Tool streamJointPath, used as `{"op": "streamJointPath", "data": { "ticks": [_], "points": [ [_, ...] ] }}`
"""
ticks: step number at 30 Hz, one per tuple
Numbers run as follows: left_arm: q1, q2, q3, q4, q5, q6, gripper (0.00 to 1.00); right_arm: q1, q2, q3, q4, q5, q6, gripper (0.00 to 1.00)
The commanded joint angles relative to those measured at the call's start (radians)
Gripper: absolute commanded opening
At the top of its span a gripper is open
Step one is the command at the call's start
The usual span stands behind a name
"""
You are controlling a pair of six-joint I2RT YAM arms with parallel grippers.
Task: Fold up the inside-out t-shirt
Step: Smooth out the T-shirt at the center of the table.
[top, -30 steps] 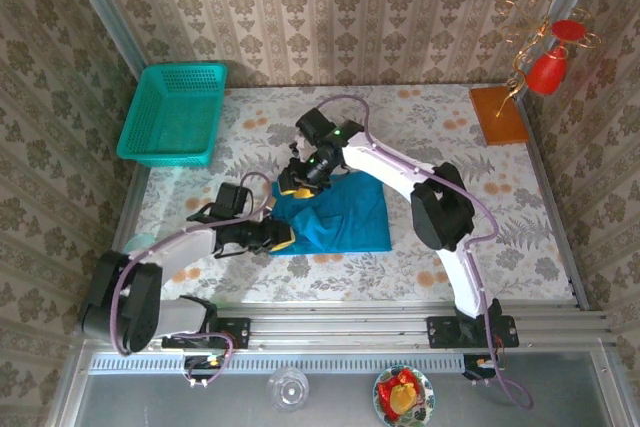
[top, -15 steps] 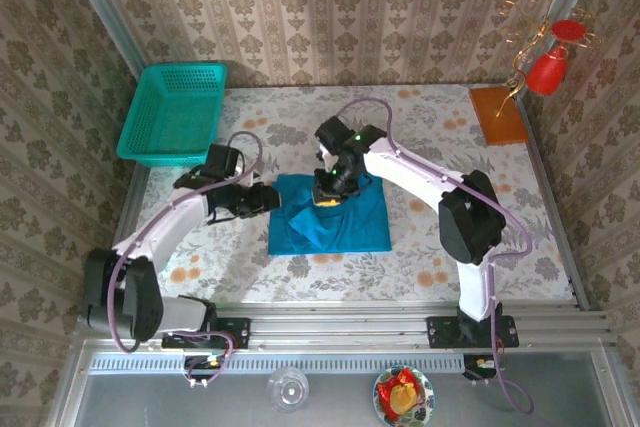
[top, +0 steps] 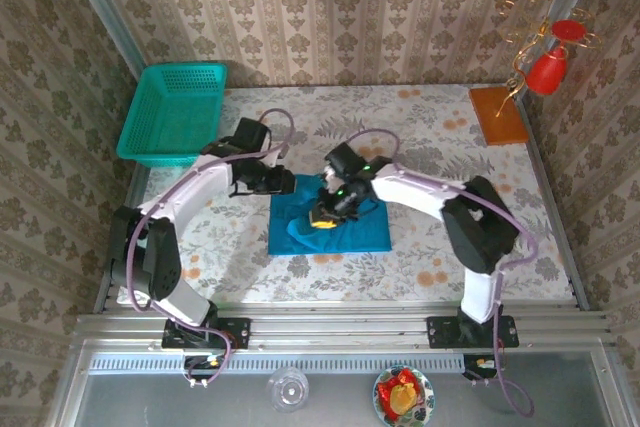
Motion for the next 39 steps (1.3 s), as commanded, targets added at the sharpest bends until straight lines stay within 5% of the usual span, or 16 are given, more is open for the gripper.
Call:
{"op": "streamJointPath", "data": {
  "ticks": [1, 8, 31, 39],
  "points": [
    [-0.062, 0.045, 0.062, -0.075, -0.098, 0.080, 0.33, -0.088, -0.150, -0.077, 0.006, 0.061, 0.030, 0.17],
    [-0.153, 0.158, 0.152, -0.136, -0.200, 0.115, 0.39, -0.193, -0.289, -0.197, -0.009, 0.074, 0.027, 0.18],
    [-0.234, 0.358, 0.344, -0.258, -0.351, 0.101, 0.51, -0.193, -0.297, -0.188, -0.028, 0.058, 0.010, 0.21],
    [-0.170, 0.335, 0.324, -0.252, -0.343, 0.092, 0.17, -0.192, -0.298, -0.178, -0.065, 0.076, 0.005, 0.20]
  ]
}}
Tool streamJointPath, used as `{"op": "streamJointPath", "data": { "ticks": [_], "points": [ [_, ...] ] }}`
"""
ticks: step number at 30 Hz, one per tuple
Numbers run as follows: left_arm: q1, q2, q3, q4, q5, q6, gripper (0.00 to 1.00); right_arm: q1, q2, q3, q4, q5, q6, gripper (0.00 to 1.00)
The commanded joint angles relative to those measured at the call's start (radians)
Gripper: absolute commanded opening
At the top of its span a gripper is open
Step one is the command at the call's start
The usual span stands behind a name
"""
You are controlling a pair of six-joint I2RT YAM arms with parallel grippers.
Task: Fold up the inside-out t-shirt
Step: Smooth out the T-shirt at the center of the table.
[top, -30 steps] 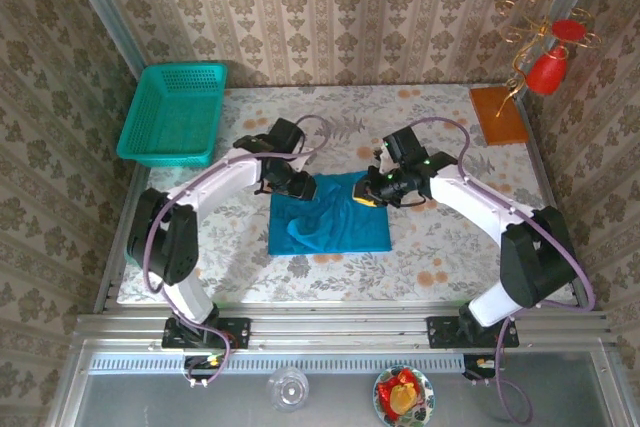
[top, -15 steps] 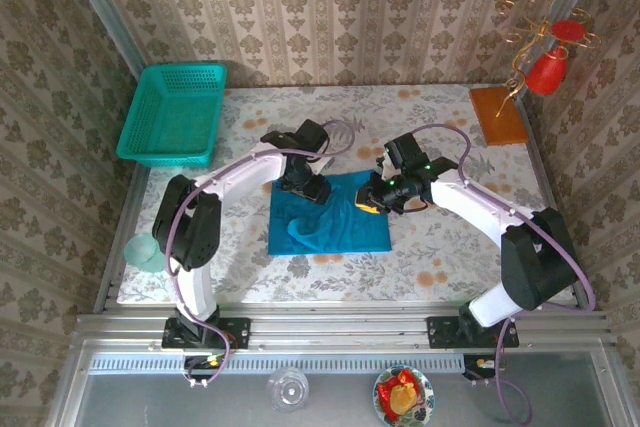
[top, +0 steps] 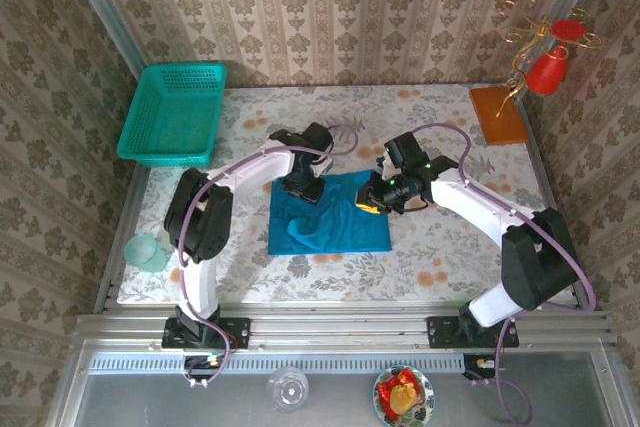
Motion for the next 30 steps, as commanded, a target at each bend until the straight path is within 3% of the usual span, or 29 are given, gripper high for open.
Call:
{"op": "streamJointPath", "data": {
  "ticks": [1, 7, 12, 17, 22, 30],
  "points": [
    [0.066, -0.039, -0.004, -0.018, -0.016, -0.007, 0.15, 0.003, -0.017, 0.025, -0.041, 0.018, -0.016, 0.20],
    [0.207, -0.024, 0.024, -0.023, 0.074, 0.010, 0.13, 0.006, -0.007, 0.020, -0.045, 0.030, -0.019, 0.20],
    [0.304, 0.033, 0.072, -0.056, 0.084, 0.008, 0.19, 0.020, 0.000, 0.033, -0.066, 0.047, -0.024, 0.19],
    [0.359, 0.060, 0.102, -0.025, 0.082, -0.010, 0.32, 0.042, 0.000, 0.041, -0.094, 0.074, -0.033, 0.20],
    [0.358, 0.038, 0.108, 0.032, 0.212, -0.037, 0.36, 0.074, 0.015, 0.045, -0.093, 0.081, -0.032, 0.21],
    [0.304, -0.083, -0.042, 0.048, 0.212, -0.108, 0.44, 0.112, 0.070, 0.081, -0.085, 0.078, -0.031, 0.22]
  ]
}}
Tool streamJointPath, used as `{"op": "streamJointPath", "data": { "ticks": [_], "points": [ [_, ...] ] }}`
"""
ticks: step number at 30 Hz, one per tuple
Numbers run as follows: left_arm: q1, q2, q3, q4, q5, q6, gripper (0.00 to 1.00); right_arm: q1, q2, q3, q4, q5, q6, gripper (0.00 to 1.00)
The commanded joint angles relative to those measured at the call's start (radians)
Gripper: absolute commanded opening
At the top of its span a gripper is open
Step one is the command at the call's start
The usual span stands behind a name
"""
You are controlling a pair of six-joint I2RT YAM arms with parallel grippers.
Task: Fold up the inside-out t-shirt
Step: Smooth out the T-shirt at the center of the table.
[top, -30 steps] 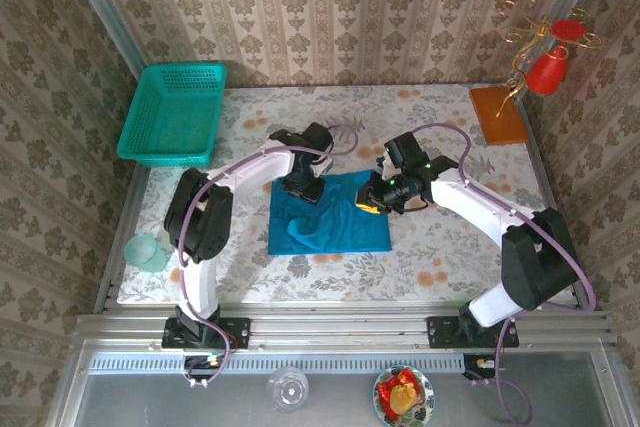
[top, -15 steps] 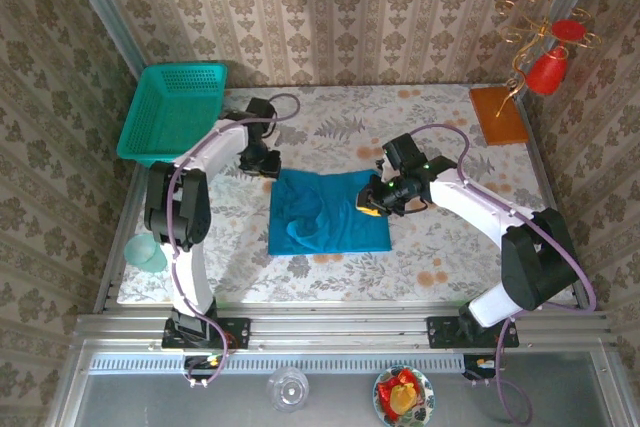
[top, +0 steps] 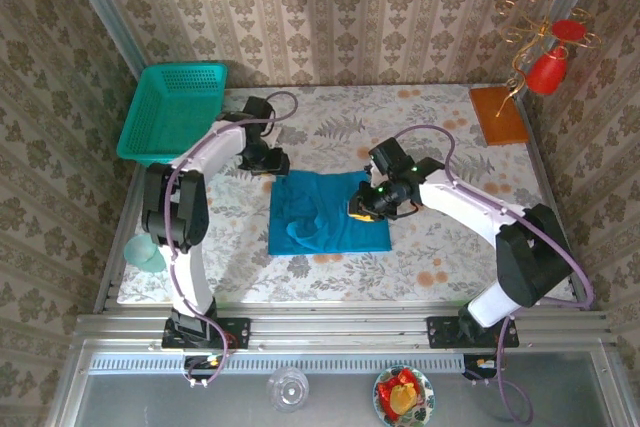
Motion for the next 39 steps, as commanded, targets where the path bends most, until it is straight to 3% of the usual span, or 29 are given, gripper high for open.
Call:
{"op": "streamJointPath", "data": {
  "ticks": [1, 3, 7, 14, 19, 22, 28, 33, 39],
  "points": [
    [-0.009, -0.050, -0.055, 0.003, 0.011, -0.062, 0.48, 0.017, 0.032, 0.049, -0.033, 0.020, -0.014, 0.22],
    [-0.007, -0.034, -0.067, 0.009, 0.007, -0.075, 0.50, 0.026, 0.043, 0.065, -0.040, 0.022, -0.017, 0.22],
    [-0.009, 0.011, -0.064, 0.018, 0.006, -0.079, 0.47, 0.035, 0.053, 0.082, -0.049, 0.024, -0.022, 0.23],
    [0.029, 0.066, -0.044, 0.042, -0.117, -0.043, 0.16, 0.038, 0.053, 0.081, -0.055, 0.034, -0.025, 0.23],
    [0.063, 0.126, 0.002, 0.019, -0.148, -0.012, 0.08, 0.047, 0.062, 0.078, -0.059, 0.032, -0.027, 0.23],
    [0.065, 0.121, 0.017, 0.005, -0.147, -0.007, 0.12, 0.055, 0.062, 0.075, -0.058, 0.032, -0.028, 0.23],
    [0.050, -0.059, -0.074, 0.027, -0.080, -0.042, 0.34, 0.060, 0.066, 0.078, -0.060, 0.034, -0.029, 0.23],
    [-0.013, -0.230, -0.192, 0.009, 0.016, -0.069, 0.37, 0.060, 0.073, 0.087, -0.064, 0.034, -0.038, 0.23],
    [-0.132, -0.333, -0.343, -0.003, 0.072, -0.121, 0.40, 0.061, 0.106, 0.112, -0.068, 0.027, -0.049, 0.23]
  ]
}}
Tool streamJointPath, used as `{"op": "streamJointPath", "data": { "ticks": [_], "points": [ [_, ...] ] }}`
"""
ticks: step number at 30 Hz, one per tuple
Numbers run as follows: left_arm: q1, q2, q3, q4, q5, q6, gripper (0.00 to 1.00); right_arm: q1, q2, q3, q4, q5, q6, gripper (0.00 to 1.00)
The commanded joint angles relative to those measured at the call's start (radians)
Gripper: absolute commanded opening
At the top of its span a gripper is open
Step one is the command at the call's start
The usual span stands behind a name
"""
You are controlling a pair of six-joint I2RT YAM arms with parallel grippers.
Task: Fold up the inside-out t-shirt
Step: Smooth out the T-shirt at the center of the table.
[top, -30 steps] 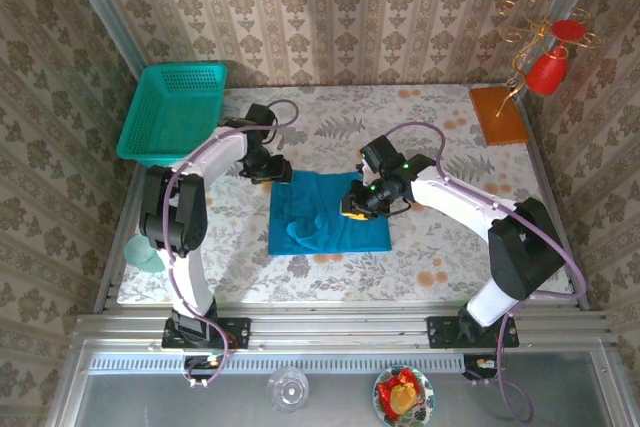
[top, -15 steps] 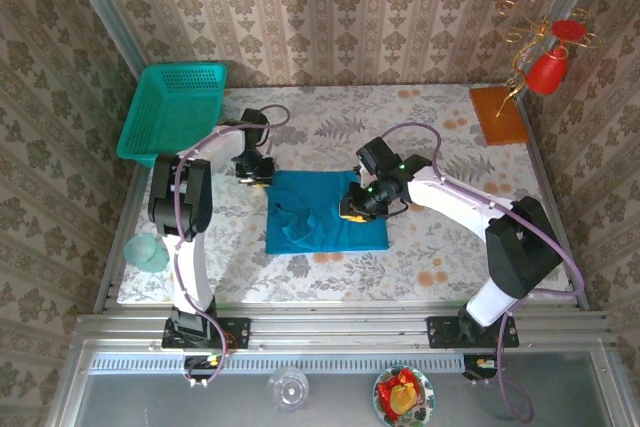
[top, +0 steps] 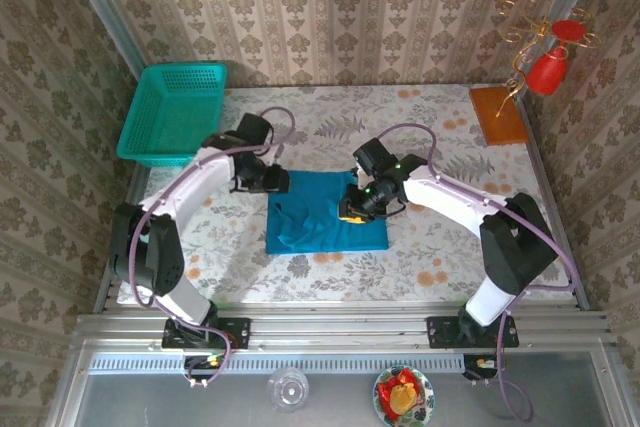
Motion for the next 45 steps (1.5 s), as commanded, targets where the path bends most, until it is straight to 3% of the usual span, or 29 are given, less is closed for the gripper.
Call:
{"op": "streamJointPath", "data": {
  "ticks": [1, 5, 8, 11, 15, 23, 30, 35, 39, 45],
  "points": [
    [-0.050, -0.014, -0.088, -0.025, 0.075, -0.058, 0.41, 0.005, 0.022, 0.040, -0.035, 0.009, -0.021, 0.23],
    [-0.103, -0.004, -0.167, 0.017, 0.054, -0.097, 0.40, 0.006, 0.040, 0.059, -0.044, 0.001, -0.030, 0.23],
    [-0.118, 0.007, -0.212, 0.019, 0.007, -0.117, 0.32, 0.007, 0.038, 0.064, -0.052, 0.005, -0.035, 0.23],
    [-0.127, -0.014, -0.257, -0.008, -0.124, -0.148, 0.19, 0.007, 0.043, 0.060, -0.055, 0.017, -0.041, 0.23],
    [-0.126, -0.021, -0.319, -0.011, -0.159, -0.180, 0.15, 0.005, 0.071, 0.054, -0.052, 0.035, -0.049, 0.23],
    [-0.123, -0.056, -0.352, -0.018, -0.229, -0.217, 0.27, -0.013, 0.102, 0.029, -0.075, 0.135, -0.060, 0.21],
    [0.027, -0.214, -0.382, 0.132, -0.056, -0.233, 0.36, -0.033, 0.035, 0.003, -0.072, 0.142, -0.062, 0.22],
    [0.081, -0.133, -0.362, 0.205, 0.131, -0.217, 0.32, -0.038, 0.023, 0.008, -0.079, 0.138, -0.068, 0.22],
    [0.081, -0.076, -0.360, 0.196, 0.123, -0.191, 0.31, -0.039, 0.029, 0.006, -0.078, 0.138, -0.070, 0.22],
    [0.081, -0.041, -0.362, 0.159, -0.007, -0.162, 0.31, -0.044, 0.071, 0.006, -0.088, 0.135, -0.091, 0.23]
  ]
}}
